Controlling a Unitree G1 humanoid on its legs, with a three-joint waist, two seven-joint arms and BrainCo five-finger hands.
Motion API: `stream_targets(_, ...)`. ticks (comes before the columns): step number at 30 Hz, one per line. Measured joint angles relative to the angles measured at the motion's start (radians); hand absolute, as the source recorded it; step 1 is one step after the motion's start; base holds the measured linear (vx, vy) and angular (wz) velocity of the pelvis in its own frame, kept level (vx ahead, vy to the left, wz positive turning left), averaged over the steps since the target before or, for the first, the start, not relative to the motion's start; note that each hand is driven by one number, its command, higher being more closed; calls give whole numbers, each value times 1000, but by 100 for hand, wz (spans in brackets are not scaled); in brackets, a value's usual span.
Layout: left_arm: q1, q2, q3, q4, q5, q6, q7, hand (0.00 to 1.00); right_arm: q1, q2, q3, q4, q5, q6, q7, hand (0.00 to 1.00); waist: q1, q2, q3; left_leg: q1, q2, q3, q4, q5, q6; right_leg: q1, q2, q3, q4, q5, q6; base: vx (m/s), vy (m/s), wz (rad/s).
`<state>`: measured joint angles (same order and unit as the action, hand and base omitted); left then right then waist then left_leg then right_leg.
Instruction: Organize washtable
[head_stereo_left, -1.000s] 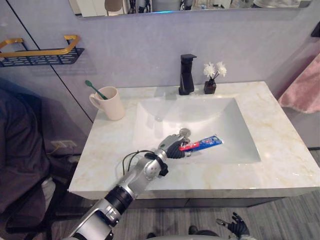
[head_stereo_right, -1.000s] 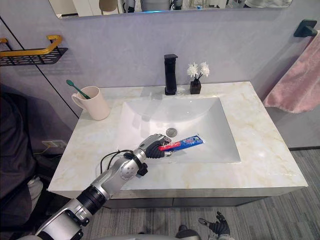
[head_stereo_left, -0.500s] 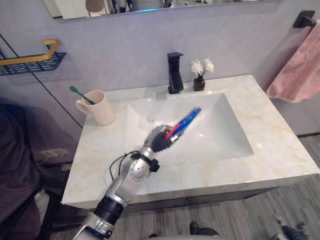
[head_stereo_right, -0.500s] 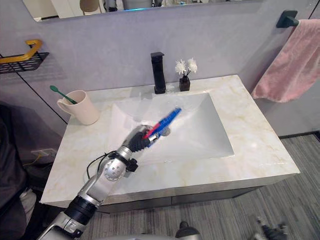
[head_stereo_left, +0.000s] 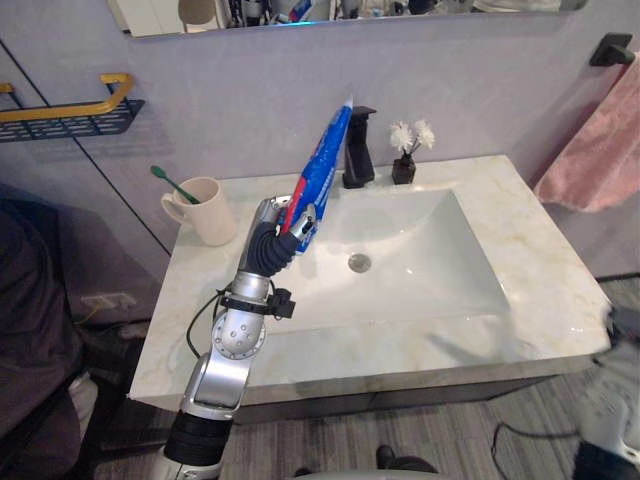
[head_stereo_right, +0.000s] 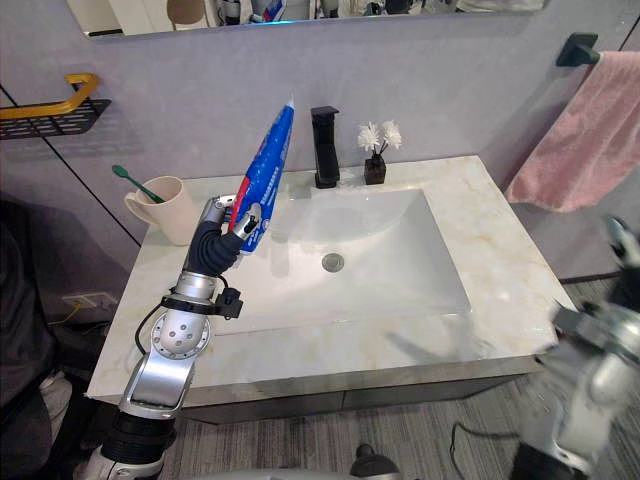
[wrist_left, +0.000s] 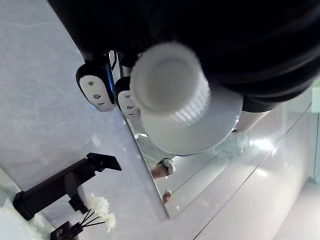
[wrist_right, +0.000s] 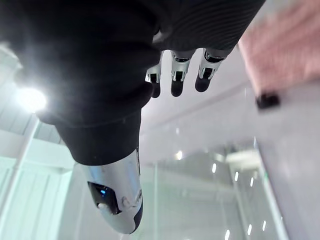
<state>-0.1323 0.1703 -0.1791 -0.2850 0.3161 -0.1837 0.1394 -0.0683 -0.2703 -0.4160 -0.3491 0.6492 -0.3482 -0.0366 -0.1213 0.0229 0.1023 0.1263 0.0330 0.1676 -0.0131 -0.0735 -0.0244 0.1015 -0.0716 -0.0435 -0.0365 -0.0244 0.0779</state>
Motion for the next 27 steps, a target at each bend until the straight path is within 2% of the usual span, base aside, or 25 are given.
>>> stream_targets(1,0,-3,-9,0,-4,0,5,100,-16,0,47,0,15,1,7,0,1,-1,-1,-2,-1,-8,2,0,0,3,-1,-10,0,0,0,9,-31,32)
stream_targets(2,-1,-12,-31,0,-14,0,18,100,-46,2,147,0,51,7,24,0,6,-1,-1,-8,-2,-23,9,0,0,7,0,-24,0,0,0,-10,-38,34)
stream_targets(4,-5,-31,-64,0,-28,1,24,100,-75,14,268,0,70,23,42,0,34,0,-2,-12,-4,-33,12,2,3,11,0,-40,0,0,0,-18,-35,25)
stream_targets(6,-5,-41,-100,0,-28,2,41,100,-101,47,355,0,87,36,45,0,49,0,-2,-11,-6,-49,12,4,5,19,-2,-58,0,0,0,-15,-23,25)
stream_targets(9,-6,-52,-161,3,-26,3,57,100,-129,107,460,20,89,50,61,0,55,0,-2,-13,-17,-71,11,9,11,28,-13,-87,-1,0,0,-21,-5,23)
stream_targets(13,-13,-52,-221,27,8,7,66,100,-138,153,543,64,109,53,61,0,56,-3,-4,-14,-27,-81,8,16,18,31,-21,-96,-2,0,0,-39,3,10)
stream_targets(16,-50,-55,-260,69,54,22,77,100,-143,169,584,107,134,55,59,0,55,-2,-19,-18,-36,-89,-37,52,24,13,-30,-109,-2,2,3,-63,-5,11)
stream_targets(27,-101,-73,-353,142,160,36,89,100,-150,210,653,189,248,61,41,0,53,-14,-38,-18,-40,-96,-71,79,25,0,-32,-117,-2,8,7,-37,-11,3)
